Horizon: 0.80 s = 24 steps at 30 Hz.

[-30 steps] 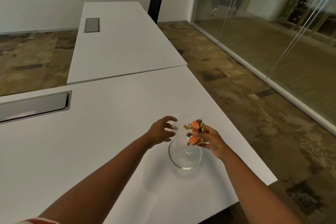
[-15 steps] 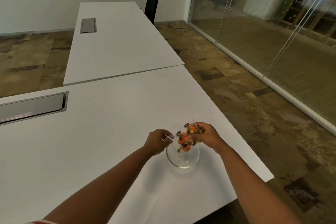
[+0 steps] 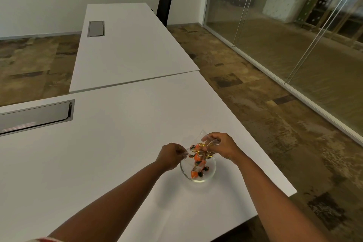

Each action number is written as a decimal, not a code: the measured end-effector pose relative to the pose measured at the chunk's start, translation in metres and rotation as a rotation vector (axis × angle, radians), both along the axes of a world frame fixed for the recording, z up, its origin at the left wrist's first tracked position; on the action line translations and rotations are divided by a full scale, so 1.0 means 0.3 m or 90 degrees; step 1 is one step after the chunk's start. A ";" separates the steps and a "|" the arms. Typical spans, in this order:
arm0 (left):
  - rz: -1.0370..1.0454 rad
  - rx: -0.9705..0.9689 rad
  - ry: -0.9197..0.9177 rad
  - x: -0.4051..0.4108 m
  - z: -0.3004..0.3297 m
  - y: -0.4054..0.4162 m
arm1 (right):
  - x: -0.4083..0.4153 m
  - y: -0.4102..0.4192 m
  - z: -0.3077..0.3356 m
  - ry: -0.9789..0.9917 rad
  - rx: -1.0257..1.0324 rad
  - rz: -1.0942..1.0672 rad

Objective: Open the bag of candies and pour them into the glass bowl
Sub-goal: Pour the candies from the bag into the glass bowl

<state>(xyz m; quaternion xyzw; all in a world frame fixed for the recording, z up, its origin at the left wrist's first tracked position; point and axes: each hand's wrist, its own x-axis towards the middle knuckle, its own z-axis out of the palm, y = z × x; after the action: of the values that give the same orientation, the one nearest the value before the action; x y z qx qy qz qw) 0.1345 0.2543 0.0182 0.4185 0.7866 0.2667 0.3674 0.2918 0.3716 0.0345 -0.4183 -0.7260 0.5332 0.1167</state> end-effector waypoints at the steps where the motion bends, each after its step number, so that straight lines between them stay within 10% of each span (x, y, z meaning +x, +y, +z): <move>1: -0.003 -0.002 0.003 -0.002 0.000 0.000 | -0.001 0.001 -0.001 0.002 0.001 0.001; 24: -0.016 -0.020 -0.021 0.006 0.003 -0.011 | -0.030 -0.003 0.013 0.031 0.005 -0.011</move>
<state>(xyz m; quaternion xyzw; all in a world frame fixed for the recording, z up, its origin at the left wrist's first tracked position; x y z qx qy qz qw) 0.1364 0.2510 0.0191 0.4180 0.7792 0.2562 0.3906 0.2829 0.3707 0.0384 -0.4106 -0.7215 0.5394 0.1408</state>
